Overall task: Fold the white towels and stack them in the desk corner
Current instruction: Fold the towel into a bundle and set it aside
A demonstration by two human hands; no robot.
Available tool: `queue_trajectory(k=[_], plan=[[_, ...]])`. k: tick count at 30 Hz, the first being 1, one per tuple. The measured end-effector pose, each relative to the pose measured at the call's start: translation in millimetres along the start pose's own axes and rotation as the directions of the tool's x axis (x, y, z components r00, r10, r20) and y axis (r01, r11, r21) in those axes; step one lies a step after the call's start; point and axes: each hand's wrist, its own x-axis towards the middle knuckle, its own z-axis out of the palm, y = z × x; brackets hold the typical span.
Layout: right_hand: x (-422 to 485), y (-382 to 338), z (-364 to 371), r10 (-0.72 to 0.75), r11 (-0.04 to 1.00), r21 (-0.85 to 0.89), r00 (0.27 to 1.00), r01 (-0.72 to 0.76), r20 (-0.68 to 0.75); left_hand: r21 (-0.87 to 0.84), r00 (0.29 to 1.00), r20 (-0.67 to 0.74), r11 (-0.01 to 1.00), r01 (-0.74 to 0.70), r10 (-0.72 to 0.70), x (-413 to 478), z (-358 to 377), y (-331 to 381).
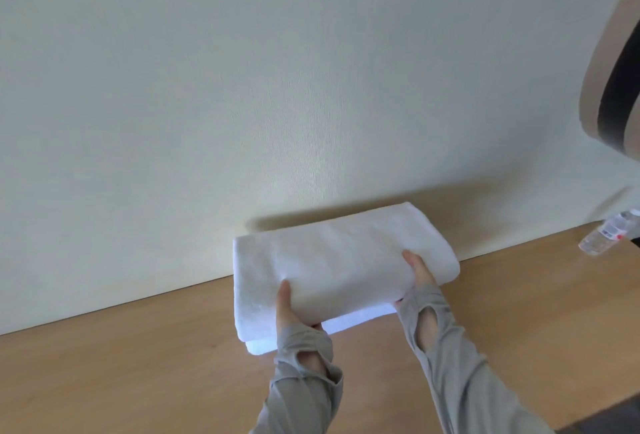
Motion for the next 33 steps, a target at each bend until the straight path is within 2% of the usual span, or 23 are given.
queue_trajectory(k=[2,5,7,9,11,13,15,17,18,21,23,26,28,30,33], plan=[[18,9,-11,0.003,1.000,0.029,1.000,-0.002,-0.013,0.042,1.000,-0.024,0.999,-0.004,0.005,10,-12,-11],[35,18,-20,0.010,1.000,0.001,1.000,-0.010,0.017,0.048,0.999,0.047,0.999,0.001,-0.003,19,-20,-14],[43,19,-25,0.013,1.000,0.002,1.000,-0.013,-0.027,0.078,0.998,0.068,0.997,-0.003,-0.003,23,-29,-5],[49,12,-33,0.020,1.000,0.012,0.993,-0.019,-0.115,0.185,0.998,0.053,0.982,-0.042,0.032,29,-45,13],[57,-1,-43,-0.030,0.998,-0.056,0.985,0.021,-0.167,0.322,0.995,0.055,0.941,-0.102,0.089,42,-62,39],[66,-20,-51,-0.042,0.992,-0.122,0.994,0.029,-0.103,0.486,0.993,0.104,0.867,-0.106,0.063,51,-66,67],[75,-41,-52,0.017,0.960,-0.280,0.999,-0.007,0.033,0.643,0.997,0.078,0.765,-0.040,-0.014,57,-55,89],[84,-59,-46,0.091,0.855,-0.518,0.986,-0.004,0.143,0.792,0.997,0.039,0.610,0.013,-0.072,60,-37,102],[87,-67,-40,0.113,0.788,-0.616,0.981,0.006,0.155,0.842,0.995,0.025,0.538,0.030,-0.095,61,-28,104],[95,-80,-20,0.134,0.663,-0.748,0.979,0.025,0.152,0.893,0.993,0.026,0.448,0.030,-0.118,66,-6,101],[97,-81,-7,0.126,0.611,-0.791,0.981,0.042,0.149,0.909,0.994,0.071,0.416,-0.030,-0.085,67,2,99],[93,-77,5,-0.007,0.508,-0.846,0.983,0.160,0.182,0.915,0.992,0.128,0.387,-0.117,-0.003,70,7,100],[93,-74,8,-0.104,0.512,-0.819,0.965,0.259,0.241,0.918,0.978,0.176,0.340,-0.203,0.108,69,8,103],[93,-74,8,-0.201,0.542,-0.761,0.934,0.357,0.295,0.899,0.934,0.279,0.282,-0.335,0.222,67,15,104],[96,-76,10,-0.273,0.577,-0.696,0.904,0.427,0.328,0.849,0.879,0.381,0.269,-0.456,0.288,66,24,108]])
